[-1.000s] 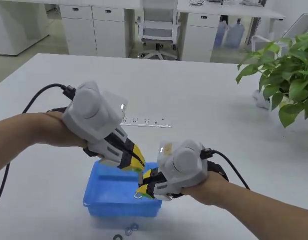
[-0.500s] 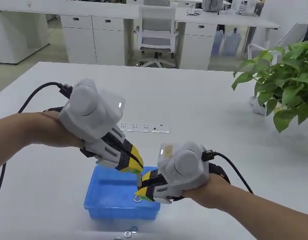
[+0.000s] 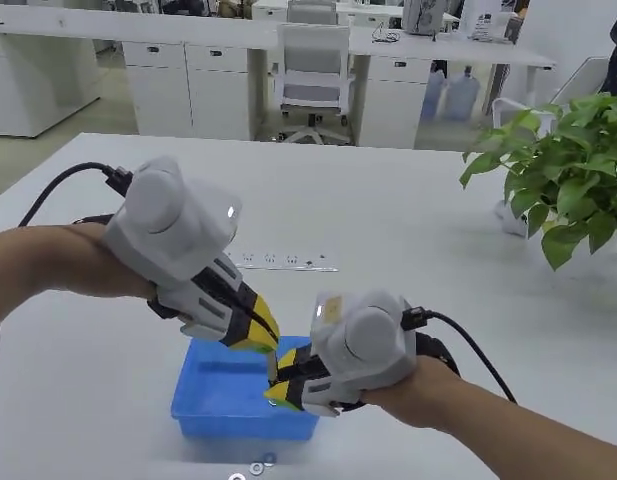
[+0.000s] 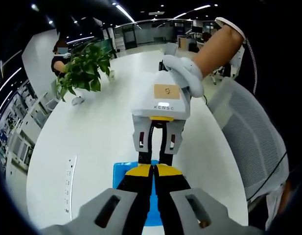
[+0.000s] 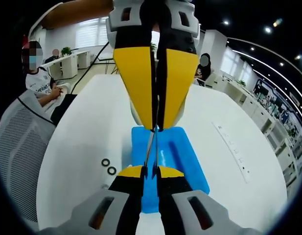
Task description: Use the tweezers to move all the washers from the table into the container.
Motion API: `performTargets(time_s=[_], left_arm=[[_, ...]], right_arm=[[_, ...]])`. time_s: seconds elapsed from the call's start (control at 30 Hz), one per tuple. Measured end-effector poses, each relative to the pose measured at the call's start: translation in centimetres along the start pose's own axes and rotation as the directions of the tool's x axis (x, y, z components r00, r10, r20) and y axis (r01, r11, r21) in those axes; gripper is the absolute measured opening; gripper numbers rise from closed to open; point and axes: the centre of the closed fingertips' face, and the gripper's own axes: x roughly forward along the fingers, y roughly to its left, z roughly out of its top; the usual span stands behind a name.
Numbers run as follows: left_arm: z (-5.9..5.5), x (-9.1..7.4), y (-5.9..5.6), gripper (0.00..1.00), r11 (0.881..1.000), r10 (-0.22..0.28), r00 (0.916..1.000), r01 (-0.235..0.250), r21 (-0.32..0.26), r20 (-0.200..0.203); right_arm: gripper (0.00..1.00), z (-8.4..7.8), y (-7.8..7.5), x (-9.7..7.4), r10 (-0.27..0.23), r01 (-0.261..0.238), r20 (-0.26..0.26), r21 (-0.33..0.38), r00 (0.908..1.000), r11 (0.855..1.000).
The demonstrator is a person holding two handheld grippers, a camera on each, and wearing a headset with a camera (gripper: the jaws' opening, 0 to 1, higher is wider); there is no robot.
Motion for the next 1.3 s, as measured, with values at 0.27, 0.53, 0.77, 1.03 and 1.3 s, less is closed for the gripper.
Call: performTargets(time_s=[0.27, 0.53, 0.77, 1.03, 1.3], left_arm=[[-0.3, 0.1, -1.0, 0.05, 1.0, -0.004, 1.0, 0.004, -0.008, -0.001], [-0.9, 0.6, -2.1, 0.05, 1.0, -0.014, 0.9999, 0.014, -0.021, -0.004], [-1.2, 0.8, -2.8, 0.05, 1.0, -0.021, 0.9998, 0.021, -0.019, -0.005], [-1.3, 1.3, -3.9, 0.05, 0.999, -0.029, 0.9996, 0.029, -0.02, -0.003], [-1.7, 2.0, -4.9, 0.05, 0.999, -0.041, 0.9991, 0.041, -0.019, -0.01]], right_arm=[[0.11, -0.1, 1.2, 0.1, 0.008, -0.008, 0.003, 0.0, 1.0, 1.0], [0.11, -0.7, 2.4, 0.5, 0.019, -0.019, 0.005, 0.011, 0.9998, 1.0], [0.11, -0.9, 3.2, 0.7, 0.023, -0.023, 0.009, 0.013, 0.9997, 1.0], [0.11, -1.4, 4.2, 0.8, 0.027, -0.027, 0.001, -0.001, 0.9996, 1.0], [0.11, -2.1, 5.2, 1.0, 0.034, -0.034, -0.003, 0.007, 0.9994, 0.999]])
